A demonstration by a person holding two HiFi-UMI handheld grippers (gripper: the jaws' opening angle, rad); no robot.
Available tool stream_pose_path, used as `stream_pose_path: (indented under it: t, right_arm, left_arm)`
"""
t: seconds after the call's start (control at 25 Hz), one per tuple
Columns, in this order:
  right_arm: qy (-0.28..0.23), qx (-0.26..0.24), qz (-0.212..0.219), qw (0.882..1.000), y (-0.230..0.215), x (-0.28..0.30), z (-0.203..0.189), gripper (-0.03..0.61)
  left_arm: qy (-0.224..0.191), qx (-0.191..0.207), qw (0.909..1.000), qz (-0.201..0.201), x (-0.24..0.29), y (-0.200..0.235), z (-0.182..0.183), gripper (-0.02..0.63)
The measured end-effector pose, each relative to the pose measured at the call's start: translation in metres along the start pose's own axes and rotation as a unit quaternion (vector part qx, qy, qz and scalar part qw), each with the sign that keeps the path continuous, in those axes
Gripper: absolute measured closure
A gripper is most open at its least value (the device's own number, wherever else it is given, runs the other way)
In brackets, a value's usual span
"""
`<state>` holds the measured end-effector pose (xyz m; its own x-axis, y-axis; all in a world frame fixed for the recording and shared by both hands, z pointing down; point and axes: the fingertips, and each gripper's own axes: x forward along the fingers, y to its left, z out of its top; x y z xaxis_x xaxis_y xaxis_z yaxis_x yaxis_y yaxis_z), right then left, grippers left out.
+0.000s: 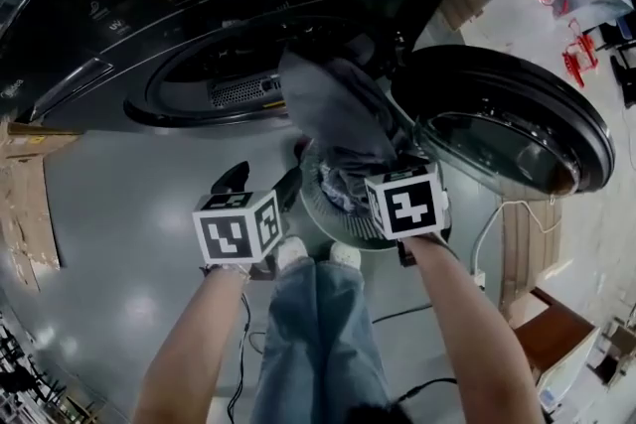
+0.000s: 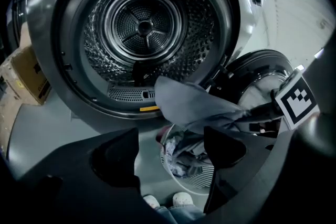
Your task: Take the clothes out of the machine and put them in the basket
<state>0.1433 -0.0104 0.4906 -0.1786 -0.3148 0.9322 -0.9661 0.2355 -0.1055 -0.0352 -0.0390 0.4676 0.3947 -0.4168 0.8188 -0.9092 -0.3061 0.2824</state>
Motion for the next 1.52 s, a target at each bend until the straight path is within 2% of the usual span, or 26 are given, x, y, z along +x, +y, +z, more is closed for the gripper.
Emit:
stream_pose_path:
  t: [0.2,0.36,0.56,0.68,0.92,0.96,1.04,1.08,1.24,1.52]
  right_arm:
    - [0.009,-0.006,-0.005,1.000,-0.012,-0.020,-0.035,0.522]
    - [0.058,0.013,-0.008,0.998,-0.020,-0.027,-0.083,0.526]
    - [0.125,0.053,0.008,0.991,-0.021,-0.029,-0.134,0.529]
    - [0.108,0.061,-0.013,0.992,-0.034,-0.028,-0.131,0.529]
    - [0.074,0.065,-0.020,0.995,-0.030,-0.017,-0.105,0.518]
    - [0.061,0.062,-0.020,0.996,-0.028,-0.014,-0.099,0.484]
    - [0.026,0.063,-0.005,0.998,-0.021,-0.007,-0.086,0.234]
    - [0.010,0.065,0.003,0.998,-0.018,-0.005,-0.079,0.163]
    - [-0.010,0.063,0.008,0.998,-0.013,-0.001,-0.068,0.163]
    - [-0.008,0.080,0.011,0.997,-0.010,-0.009,-0.069,0.163]
  left_arm:
    - [-0.003,0.009,0.9999,-0.010,0.000,-0.021,0.003,0.225]
    - [-0.001,0.014,0.9998,-0.016,0.002,-0.035,0.003,0.225]
    - [0.004,0.022,0.9994,-0.024,0.003,-0.048,-0.002,0.225]
    - [0.006,0.025,0.9994,-0.024,0.003,-0.048,-0.004,0.225]
    - [0.008,0.025,0.9994,-0.022,0.000,-0.043,-0.011,0.225]
    - [0.008,0.026,0.9994,-0.022,0.000,-0.042,-0.012,0.225]
    - [0.009,0.024,0.9994,-0.021,0.000,-0.039,-0.014,0.226]
    - [0.010,0.023,0.9995,-0.021,0.000,-0.037,-0.016,0.225]
    - [0.014,0.019,0.9995,-0.019,0.000,-0.029,-0.022,0.225]
    - [0.025,0.021,0.9993,-0.021,-0.011,-0.028,-0.029,0.225]
